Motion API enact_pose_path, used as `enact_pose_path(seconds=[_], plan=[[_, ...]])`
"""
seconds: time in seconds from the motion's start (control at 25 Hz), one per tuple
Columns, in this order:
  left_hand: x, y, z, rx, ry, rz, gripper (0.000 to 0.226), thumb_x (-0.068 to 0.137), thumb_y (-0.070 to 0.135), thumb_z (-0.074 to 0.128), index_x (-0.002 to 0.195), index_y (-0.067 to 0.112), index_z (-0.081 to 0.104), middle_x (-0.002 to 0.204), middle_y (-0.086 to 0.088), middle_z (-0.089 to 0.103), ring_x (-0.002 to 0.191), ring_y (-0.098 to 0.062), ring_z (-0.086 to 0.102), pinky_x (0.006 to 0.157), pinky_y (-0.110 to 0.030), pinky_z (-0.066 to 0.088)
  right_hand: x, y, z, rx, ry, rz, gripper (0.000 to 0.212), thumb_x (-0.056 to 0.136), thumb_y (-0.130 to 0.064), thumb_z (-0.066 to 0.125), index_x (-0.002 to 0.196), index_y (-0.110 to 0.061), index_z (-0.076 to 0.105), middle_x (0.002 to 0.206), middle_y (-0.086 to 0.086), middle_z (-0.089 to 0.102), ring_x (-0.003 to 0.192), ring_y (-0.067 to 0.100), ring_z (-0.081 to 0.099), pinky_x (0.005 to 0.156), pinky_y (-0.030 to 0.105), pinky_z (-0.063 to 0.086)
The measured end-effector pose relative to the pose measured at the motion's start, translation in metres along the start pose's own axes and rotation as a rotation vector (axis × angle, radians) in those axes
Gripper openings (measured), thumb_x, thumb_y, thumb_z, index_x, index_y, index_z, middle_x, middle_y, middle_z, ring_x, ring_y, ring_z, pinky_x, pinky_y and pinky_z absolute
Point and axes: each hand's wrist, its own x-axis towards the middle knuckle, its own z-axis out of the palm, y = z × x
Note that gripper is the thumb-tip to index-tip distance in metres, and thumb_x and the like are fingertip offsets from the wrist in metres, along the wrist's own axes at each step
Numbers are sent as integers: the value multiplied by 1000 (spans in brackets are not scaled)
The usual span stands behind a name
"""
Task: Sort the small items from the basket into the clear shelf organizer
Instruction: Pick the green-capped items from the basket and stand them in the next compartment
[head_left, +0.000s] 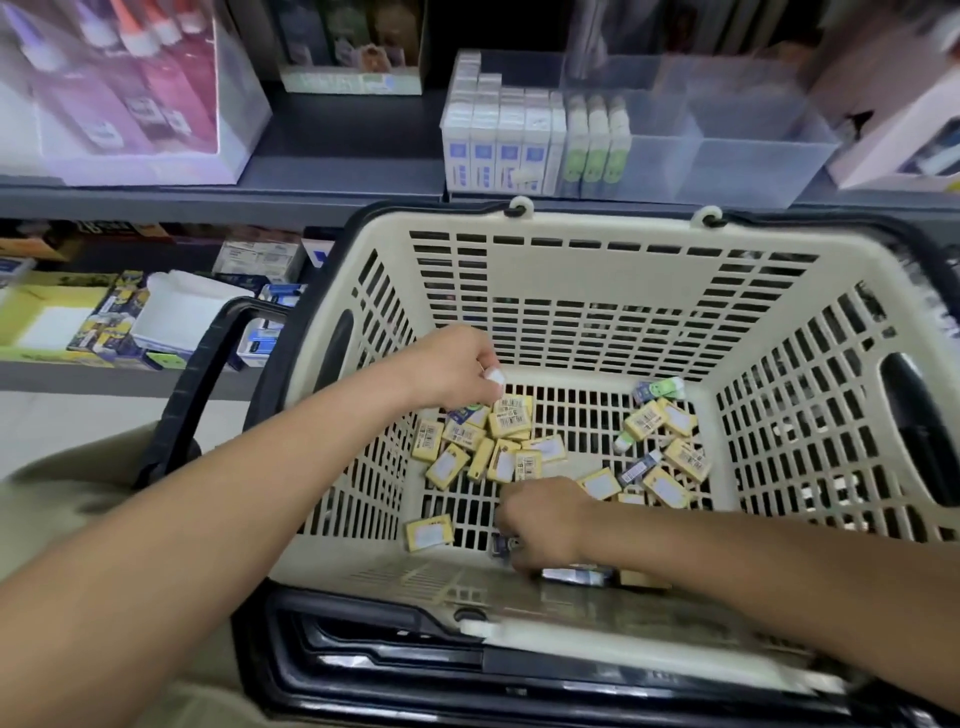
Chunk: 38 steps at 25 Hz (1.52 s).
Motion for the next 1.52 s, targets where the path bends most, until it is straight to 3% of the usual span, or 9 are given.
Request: enact_pose_path(seconds=[0.16,0.28,0.48,0.64,0.8,1.0,1.08,1.24,1.52], plan=[[1,1,1,-65,16,56,10,86,19,64,91,16,56,86,-3,66,68,-12,59,59,-24,46,-28,26,-45,710,191,83,6,88,-26,59,89,-19,57,92,0,66,86,18,66,75,33,56],[0,8,3,-298,0,38,7,90,14,59,88,19,55,86,-5,67,60,-7,59,53,-21,49,-60,45,-74,1107,296,148,8,94,-19,50,87,-22,46,80,0,64,74,15,69,59,20,54],[7,43,18,-720,-17,-77,9,98,21,46,97,16,53,89,-3,61,70,-10,60,62,-27,51,-87,69,-93,967,447,133,24,83,-5,64,92,-27,59,77,-3,52,55,4,47,53,11,39],[9,48,18,-965,-57,-115,11,98,20,44,93,16,53,88,-4,66,71,-15,62,61,-29,46,-96,83,-102,1040,530,126,25,79,1,66,98,-17,67,77,-11,64,61,-2,56,62,11,46],[9,40,23,-943,-158,-85,18,99,27,43,104,12,53,92,-5,68,76,-20,64,71,-33,50,-92,79,-103,1088,458,73,27,76,4,69,92,-16,62,79,-6,64,62,-5,59,62,9,47],[15,40,43,-941,-262,-63,21,89,32,60,104,18,56,92,-3,65,60,-8,64,56,-22,47,-74,81,-90,1026,632,240,26,73,-13,75,84,-21,53,68,-4,62,59,7,59,68,26,52],[21,33,46,-947,-231,-104,16,84,25,67,96,18,58,86,-1,63,58,-6,61,55,-24,51,-70,88,-80,927,550,299,21,74,-22,76,80,-23,55,67,-6,61,58,5,58,63,21,50],[25,14,60,-822,-271,-184,15,84,19,68,94,18,56,81,1,64,64,-7,64,59,-29,57,-60,78,-34,498,114,251,10,80,-26,71,87,-19,67,82,-13,64,73,1,56,61,11,42],[31,9,68,-852,-281,-111,20,83,15,70,96,20,56,80,2,66,64,-8,67,59,-29,57,-51,55,15,14,4,183,40,86,-36,60,122,-19,57,116,4,46,106,24,52,82,38,50]])
